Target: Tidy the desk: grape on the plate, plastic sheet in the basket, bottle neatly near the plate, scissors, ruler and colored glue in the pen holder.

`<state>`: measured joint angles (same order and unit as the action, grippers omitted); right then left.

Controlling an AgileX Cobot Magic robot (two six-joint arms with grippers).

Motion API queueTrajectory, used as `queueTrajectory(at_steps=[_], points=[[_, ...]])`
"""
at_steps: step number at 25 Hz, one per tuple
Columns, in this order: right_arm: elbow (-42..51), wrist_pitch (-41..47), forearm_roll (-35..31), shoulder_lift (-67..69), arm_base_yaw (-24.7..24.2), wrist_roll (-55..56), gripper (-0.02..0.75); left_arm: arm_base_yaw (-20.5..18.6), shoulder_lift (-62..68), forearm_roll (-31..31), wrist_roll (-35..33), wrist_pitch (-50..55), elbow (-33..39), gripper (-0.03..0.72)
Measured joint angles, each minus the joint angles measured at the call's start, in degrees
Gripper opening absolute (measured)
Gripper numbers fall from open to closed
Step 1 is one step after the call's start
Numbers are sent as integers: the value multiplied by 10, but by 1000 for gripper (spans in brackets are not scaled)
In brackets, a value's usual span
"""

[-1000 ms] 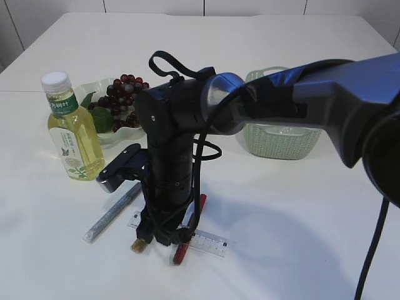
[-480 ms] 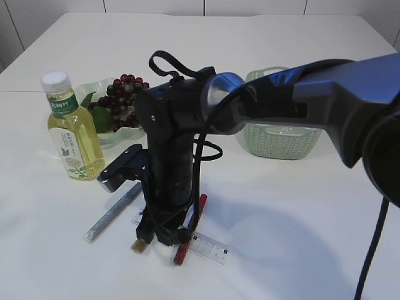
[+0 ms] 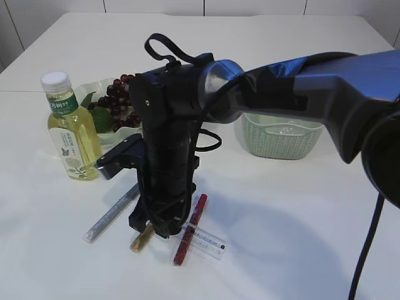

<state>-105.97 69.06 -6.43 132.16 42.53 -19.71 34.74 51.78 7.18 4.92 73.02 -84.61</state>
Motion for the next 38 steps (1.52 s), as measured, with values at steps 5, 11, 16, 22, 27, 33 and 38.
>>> queueTrajectory(at_steps=[5,11,16,22,27,33,38], points=[[-7,2,0,0,0,3,298,0,0,4,0,0,0,362],[-7,3,-11,0,0,13,298,0,0,22,0,0,0,362],[-7,3,-24,-23,0,26,297,0,0,36,0,0,0,362],[-6,5,-24,-68,0,33,297,0,0,48,0,0,0,362],[35,-32,-28,-130,0,33,297,0,0,49,0,0,0,362],[157,-168,-28,-231,0,20,297,0,0,50,0,-3,0,362],[296,-325,-15,-323,0,18,297,0,0,50,0,-3,0,362]])
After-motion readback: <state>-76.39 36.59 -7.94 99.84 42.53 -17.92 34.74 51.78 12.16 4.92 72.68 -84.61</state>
